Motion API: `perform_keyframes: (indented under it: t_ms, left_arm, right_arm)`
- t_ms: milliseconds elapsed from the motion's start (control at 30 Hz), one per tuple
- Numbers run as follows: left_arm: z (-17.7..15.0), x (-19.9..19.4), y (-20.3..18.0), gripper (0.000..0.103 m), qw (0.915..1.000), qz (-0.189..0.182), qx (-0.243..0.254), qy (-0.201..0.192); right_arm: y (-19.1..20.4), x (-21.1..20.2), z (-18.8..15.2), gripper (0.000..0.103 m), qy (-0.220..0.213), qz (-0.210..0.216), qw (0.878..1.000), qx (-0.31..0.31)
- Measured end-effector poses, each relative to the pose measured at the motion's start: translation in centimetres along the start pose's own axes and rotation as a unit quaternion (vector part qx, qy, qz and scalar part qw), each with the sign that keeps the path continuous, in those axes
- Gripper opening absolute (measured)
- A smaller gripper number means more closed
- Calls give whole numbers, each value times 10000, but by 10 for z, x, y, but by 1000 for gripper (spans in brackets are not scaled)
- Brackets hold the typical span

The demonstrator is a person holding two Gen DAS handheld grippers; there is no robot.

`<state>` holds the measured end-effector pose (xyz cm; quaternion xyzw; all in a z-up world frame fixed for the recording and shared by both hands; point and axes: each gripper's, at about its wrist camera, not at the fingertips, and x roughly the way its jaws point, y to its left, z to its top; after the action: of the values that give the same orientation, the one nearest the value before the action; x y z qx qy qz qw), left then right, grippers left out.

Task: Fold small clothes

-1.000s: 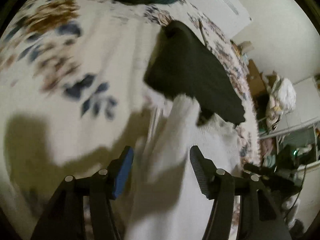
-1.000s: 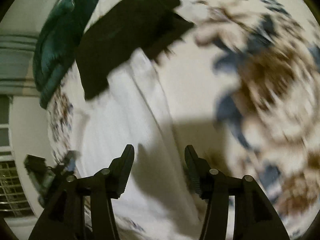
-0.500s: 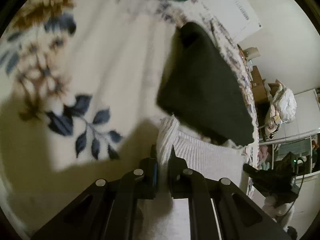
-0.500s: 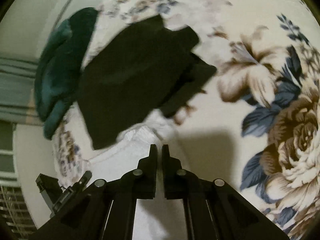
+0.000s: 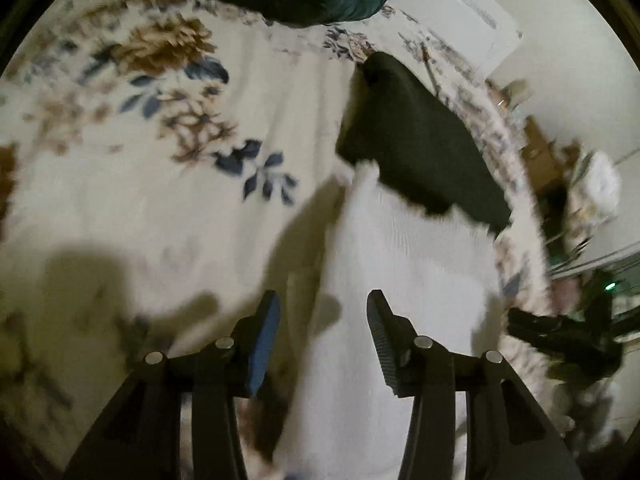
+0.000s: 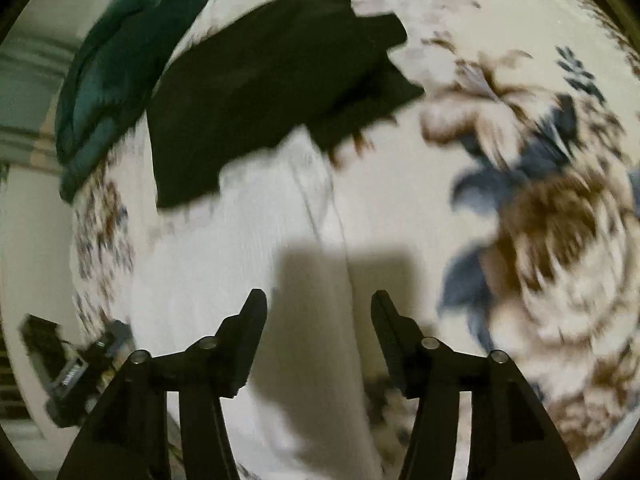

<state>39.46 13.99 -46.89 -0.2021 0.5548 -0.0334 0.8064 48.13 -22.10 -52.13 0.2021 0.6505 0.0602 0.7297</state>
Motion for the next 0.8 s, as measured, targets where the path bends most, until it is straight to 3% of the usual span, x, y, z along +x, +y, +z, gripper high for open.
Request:
perform_keyframes:
  t_ms: [33,200,267,300,367,500,667,800]
  left_arm:
    - [-8,-1,-5,42,9999,102,35,42]
    - [-47,23,-50,42,9965,516,408,514]
    - [-59,40,-66,46,9906,960,816,534]
    - [-61,48,-73,56,9872,1141,957,563]
    - [-63,62,-75,65,9837,1365,1016,572]
    - [-52,79,-57,103,9818,1639,600,750]
    - [-44,95,-26,103,9894,958,-74,1093]
    - [-41,101,-10,103,9912,551,-326,1155]
  right_arm:
    - [0,-4,-11,68,14,-48,10000,-59]
    - [-2,-9,-59,69,80,-491,9986,-203]
    - [-9,-10,-70,69,97,-550,9983,-135]
    - [-12,-9,-75,69,111,-581,9982,-102]
    - [-16,-7,-83,69,138,-721,9973,-88]
    - [-22,-4,-92,69,181,-813,9965,-92]
    - [-22,-1,-97,70,207,-867,9957,-260]
    - [-22,-3,-99,70,217,-842,9957,-319]
